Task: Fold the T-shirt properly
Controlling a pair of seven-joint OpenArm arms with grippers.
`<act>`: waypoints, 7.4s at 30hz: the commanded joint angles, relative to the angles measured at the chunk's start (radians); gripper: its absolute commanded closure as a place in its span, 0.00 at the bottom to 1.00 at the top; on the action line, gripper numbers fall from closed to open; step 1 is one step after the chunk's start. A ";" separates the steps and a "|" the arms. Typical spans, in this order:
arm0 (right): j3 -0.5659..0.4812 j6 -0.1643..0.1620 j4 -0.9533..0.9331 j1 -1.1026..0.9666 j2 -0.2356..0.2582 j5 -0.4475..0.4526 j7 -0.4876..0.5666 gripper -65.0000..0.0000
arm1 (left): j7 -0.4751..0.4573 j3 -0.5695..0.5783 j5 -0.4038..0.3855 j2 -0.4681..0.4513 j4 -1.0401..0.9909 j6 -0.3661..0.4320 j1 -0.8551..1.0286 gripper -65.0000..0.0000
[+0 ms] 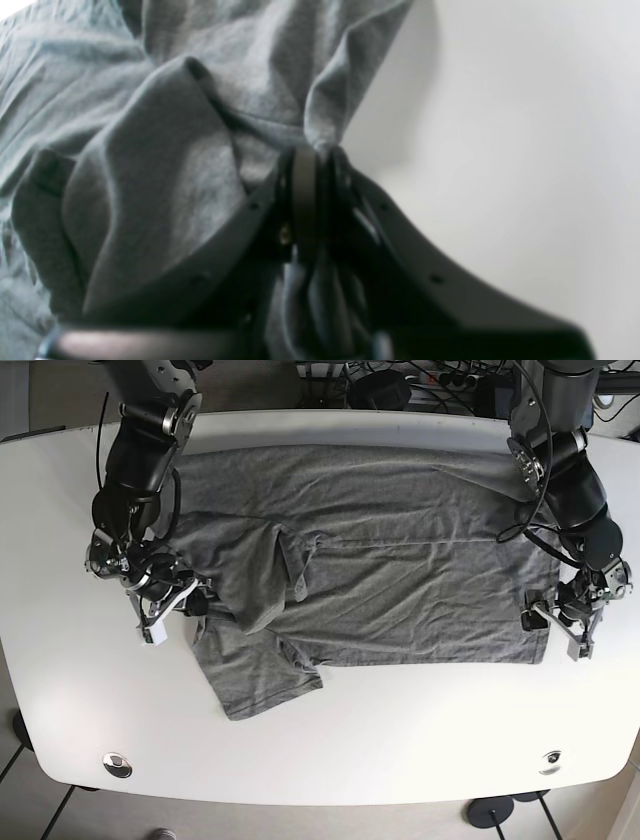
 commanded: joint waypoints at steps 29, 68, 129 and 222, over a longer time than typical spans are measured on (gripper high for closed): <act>-0.001 0.003 0.474 -0.057 0.012 0.019 -0.114 0.97 | 0.244 0.013 -0.172 0.088 0.688 -0.077 0.153 1.00; 0.129 0.003 0.624 -0.167 0.028 0.097 -0.348 0.97 | 0.249 -0.093 -0.174 0.090 0.834 -0.107 0.305 1.00; -0.005 0.003 0.728 -0.517 0.008 0.212 -0.262 0.31 | 0.253 -0.167 -0.172 0.136 1.118 -0.107 0.800 1.00; -0.178 0.003 0.557 -0.479 0.003 0.361 -0.256 0.32 | 0.253 -0.162 -0.170 0.119 1.049 -0.107 0.799 1.00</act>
